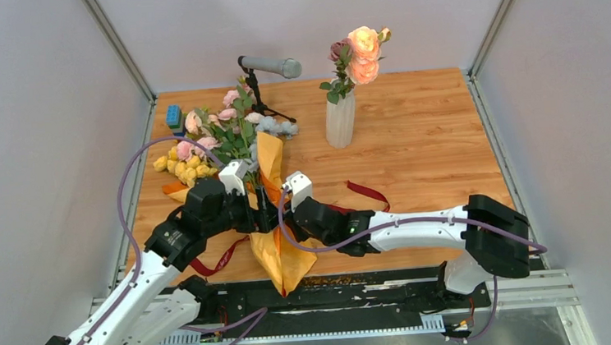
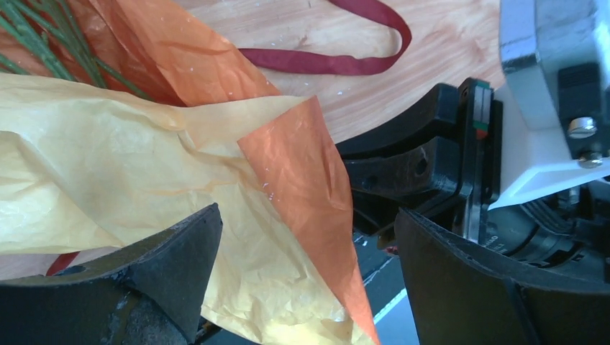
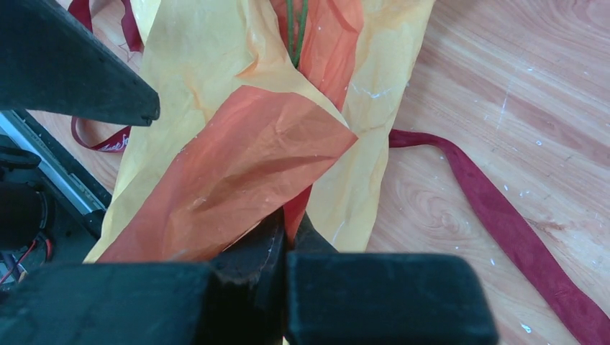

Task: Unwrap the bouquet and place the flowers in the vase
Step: Unfold the wrapping paper at the center of the board.

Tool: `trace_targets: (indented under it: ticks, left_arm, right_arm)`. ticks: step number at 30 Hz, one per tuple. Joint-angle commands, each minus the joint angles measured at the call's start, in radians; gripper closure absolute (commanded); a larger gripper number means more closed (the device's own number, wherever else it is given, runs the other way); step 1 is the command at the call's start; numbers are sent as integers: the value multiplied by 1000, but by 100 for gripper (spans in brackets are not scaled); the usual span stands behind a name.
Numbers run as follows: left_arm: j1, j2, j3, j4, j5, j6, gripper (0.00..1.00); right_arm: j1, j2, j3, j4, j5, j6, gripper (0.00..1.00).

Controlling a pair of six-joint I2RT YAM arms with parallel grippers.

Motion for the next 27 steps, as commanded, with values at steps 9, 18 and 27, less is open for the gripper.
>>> trace_targets:
  ticks: [9,18,27]
  left_arm:
    - [-100,81,38,-119,-309,58,59]
    - [-100,-25,7,-185,-400,-9,91]
    - [-100,-258,-10,-403,-450,-134,97]
  right_arm:
    - [-42,-61,-30,3,57,23,100]
    - [-91,-107,-76,-5,73,25,100]
    - [-183,-77,-127,-11,80,71,100]
